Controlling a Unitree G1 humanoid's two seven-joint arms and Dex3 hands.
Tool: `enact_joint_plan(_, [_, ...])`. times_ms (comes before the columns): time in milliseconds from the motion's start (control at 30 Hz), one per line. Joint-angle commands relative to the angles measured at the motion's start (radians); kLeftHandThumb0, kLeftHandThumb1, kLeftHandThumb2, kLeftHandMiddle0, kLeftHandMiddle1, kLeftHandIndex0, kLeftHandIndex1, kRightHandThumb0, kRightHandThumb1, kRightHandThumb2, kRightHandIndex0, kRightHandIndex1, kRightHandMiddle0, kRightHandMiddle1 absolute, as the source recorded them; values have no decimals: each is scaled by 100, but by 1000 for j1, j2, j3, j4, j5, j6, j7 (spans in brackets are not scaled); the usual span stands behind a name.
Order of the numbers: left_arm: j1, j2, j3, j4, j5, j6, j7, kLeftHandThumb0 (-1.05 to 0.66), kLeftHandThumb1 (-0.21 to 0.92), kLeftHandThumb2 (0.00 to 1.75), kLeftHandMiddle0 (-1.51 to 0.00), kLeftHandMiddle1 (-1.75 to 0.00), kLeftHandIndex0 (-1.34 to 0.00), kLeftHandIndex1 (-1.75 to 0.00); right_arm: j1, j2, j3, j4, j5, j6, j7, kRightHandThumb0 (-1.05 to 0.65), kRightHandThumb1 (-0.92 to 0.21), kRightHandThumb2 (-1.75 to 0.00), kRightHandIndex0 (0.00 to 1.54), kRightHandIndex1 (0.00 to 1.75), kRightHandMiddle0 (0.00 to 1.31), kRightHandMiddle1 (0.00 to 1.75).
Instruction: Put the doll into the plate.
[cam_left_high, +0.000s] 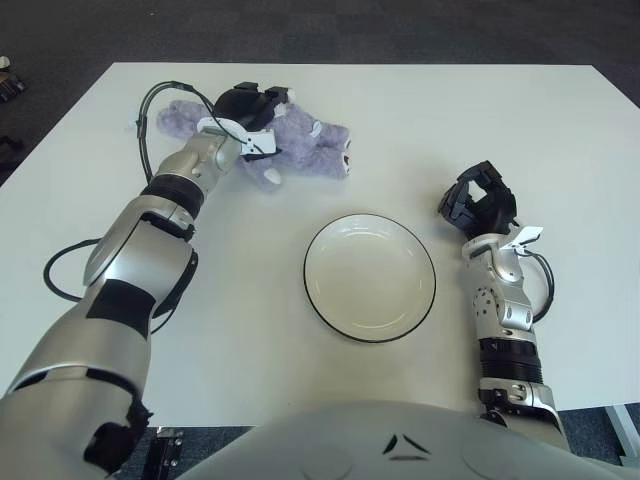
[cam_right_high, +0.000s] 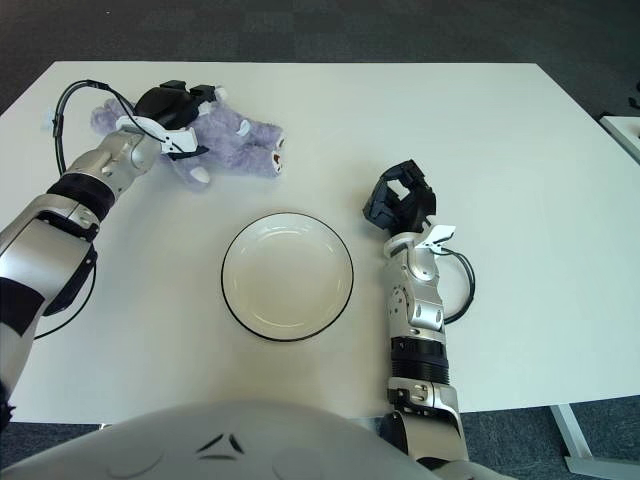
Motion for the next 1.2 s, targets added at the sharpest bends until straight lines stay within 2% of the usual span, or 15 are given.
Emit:
enact_joint_plan(0, [15, 22, 25, -75, -8, -1, -5, 49, 25, 139, -65, -175, -84, -175, 71, 62, 1, 65, 9, 31, -14, -48, -33, -130, 101, 175, 60, 175])
enact_joint_plan(700, [90, 66, 111, -301, -18, -24, -23, 49, 24, 140, -66, -175, -84, -175, 64, 60, 0, 76, 11, 29, -11, -48, -33, -130, 101, 175, 60, 175])
enact_joint_plan(833, [109, 76, 135, -357, -30, -56, -16, 51, 21, 144, -69, -175, -89, -175, 65, 62, 1, 72, 7, 34, -20, -48, -33, -130, 100, 175, 60, 175])
enact_joint_plan(1167, [132, 76, 183, -398, -76, -154, -28, 53, 16, 150, -73, -175, -95, -175, 67, 61, 2, 67, 8, 40, -19, -48, -34, -128, 99, 175, 59, 175])
